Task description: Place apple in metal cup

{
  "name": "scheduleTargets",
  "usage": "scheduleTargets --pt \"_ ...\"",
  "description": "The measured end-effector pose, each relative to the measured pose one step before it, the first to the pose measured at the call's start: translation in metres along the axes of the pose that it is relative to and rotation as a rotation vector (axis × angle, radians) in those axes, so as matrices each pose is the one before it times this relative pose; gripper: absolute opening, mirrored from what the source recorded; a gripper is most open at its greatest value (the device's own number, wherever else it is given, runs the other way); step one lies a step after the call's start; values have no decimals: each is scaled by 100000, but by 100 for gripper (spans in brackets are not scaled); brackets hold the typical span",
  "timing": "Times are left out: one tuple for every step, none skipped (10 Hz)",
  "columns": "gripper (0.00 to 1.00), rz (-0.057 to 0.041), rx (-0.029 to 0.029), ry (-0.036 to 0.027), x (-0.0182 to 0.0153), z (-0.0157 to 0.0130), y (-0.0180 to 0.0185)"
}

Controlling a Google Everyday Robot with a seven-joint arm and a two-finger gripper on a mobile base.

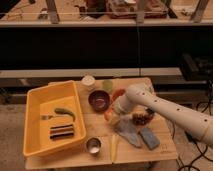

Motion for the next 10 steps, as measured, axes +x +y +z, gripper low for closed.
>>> scheduleTargets --pt "17 -3985 -295 -581 -1197 -2063 725" --pt "23 -5279 -838 -1112 -1467 -1812 857" --pt "32 -6837 -1244 -1528 -1722 -1707 1153" --pt "38 -6747 -1625 -1718 -1617 -1299 1346" --pt "38 -4567 -1425 -1137 -1239 -573 912" --pt "38 -7507 -3238 -1737 -2355 -50 1272" --pt "38 -4427 -2424 -655 -1450 465 495" --pt "37 -3788 -2946 -49 -1152 823 454" --pt "35 -2573 -1885 626 -678 667 252" --pt "35 205 73 163 133 -52 45"
